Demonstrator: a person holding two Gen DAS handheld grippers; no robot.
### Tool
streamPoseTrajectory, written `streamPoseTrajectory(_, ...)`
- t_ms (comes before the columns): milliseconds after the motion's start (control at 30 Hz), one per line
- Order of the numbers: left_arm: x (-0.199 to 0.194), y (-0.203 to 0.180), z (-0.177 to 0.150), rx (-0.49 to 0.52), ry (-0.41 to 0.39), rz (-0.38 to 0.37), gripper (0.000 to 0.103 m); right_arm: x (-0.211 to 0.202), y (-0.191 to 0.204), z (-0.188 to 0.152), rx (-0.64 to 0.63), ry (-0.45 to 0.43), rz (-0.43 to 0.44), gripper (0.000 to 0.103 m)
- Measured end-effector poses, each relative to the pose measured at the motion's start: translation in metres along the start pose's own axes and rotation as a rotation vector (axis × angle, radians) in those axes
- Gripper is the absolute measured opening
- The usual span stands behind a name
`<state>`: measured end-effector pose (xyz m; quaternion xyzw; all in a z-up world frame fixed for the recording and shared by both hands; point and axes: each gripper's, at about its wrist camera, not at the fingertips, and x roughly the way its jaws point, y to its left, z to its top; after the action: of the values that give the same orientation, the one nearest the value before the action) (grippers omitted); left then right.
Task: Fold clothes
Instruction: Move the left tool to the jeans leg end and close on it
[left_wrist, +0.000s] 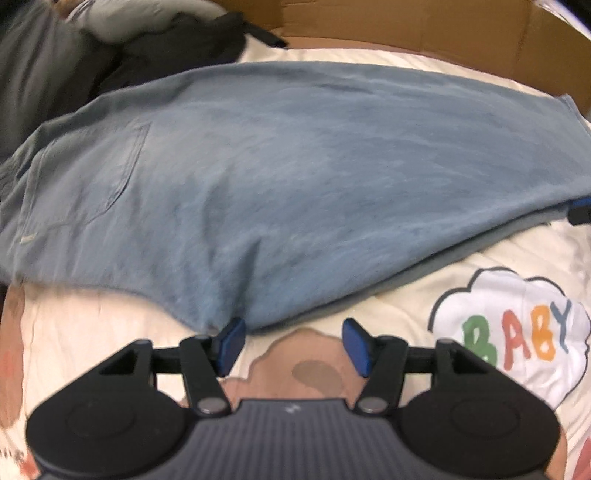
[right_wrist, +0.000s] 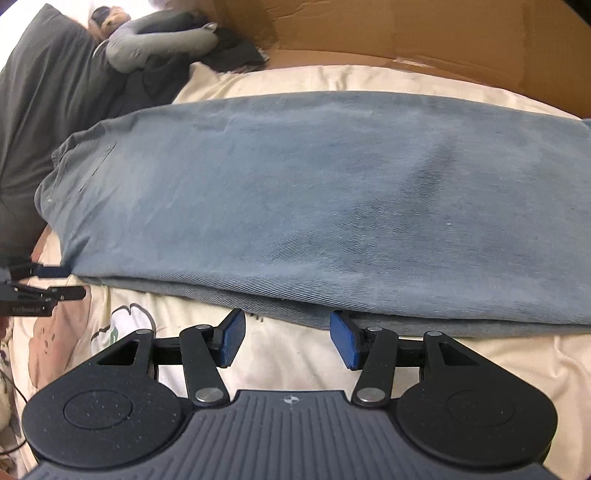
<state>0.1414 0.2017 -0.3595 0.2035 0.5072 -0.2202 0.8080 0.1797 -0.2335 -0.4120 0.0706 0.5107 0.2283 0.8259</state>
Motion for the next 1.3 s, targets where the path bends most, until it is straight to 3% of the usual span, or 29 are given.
streamPoseTrajectory(100, -0.007, 0.007, -0.003, -0.071, 0.000, 0.009, 0.061, -0.006, -0.005, 0.000, 0.023, -0.005, 0.005, 0.058)
streamPoseTrajectory(233, -0.026, 0.021, -0.010, -0.147, -0.059, 0.008, 0.065, -0.015, -0.011, 0.002, 0.048, -0.016, 0.023, 0.058)
streamPoseTrajectory(367, -0.022, 0.049, -0.010, -0.294, -0.074, -0.002, 0.065, -0.027, -0.019, 0.005, 0.089, -0.052, 0.032, 0.058)
streamPoseTrajectory(567, 0.002, 0.095, -0.013, -0.558, -0.107, -0.090, 0.061, -0.033, -0.032, 0.006, 0.129, -0.077, 0.004, 0.058)
streamPoseTrajectory(867, 0.031, 0.122, -0.024, -0.783, -0.086, -0.262, 0.055, -0.040, -0.053, 0.001, 0.189, -0.082, -0.033, 0.058)
streamPoseTrajectory(900, 0.031, 0.125, -0.025, -0.806, -0.080, -0.282, 0.052, -0.042, -0.057, -0.001, 0.202, -0.088, -0.036, 0.058)
streamPoseTrajectory(933, 0.031, 0.128, -0.026, -0.832, -0.073, -0.322, 0.036, -0.044, -0.061, -0.003, 0.221, -0.096, -0.040, 0.058)
streamPoseTrajectory(967, 0.031, 0.131, -0.028, -0.860, -0.069, -0.365, 0.030, -0.047, -0.066, -0.005, 0.241, -0.104, -0.045, 0.058)
streamPoseTrajectory(1167, 0.028, 0.138, -0.039, -0.946, -0.093, -0.445, 0.028, -0.054, -0.094, -0.019, 0.351, -0.122, -0.082, 0.058)
streamPoseTrajectory(1300, 0.022, 0.137, -0.039, -0.872, -0.112, -0.424, 0.024, -0.058, -0.106, -0.027, 0.407, -0.138, -0.077, 0.058)
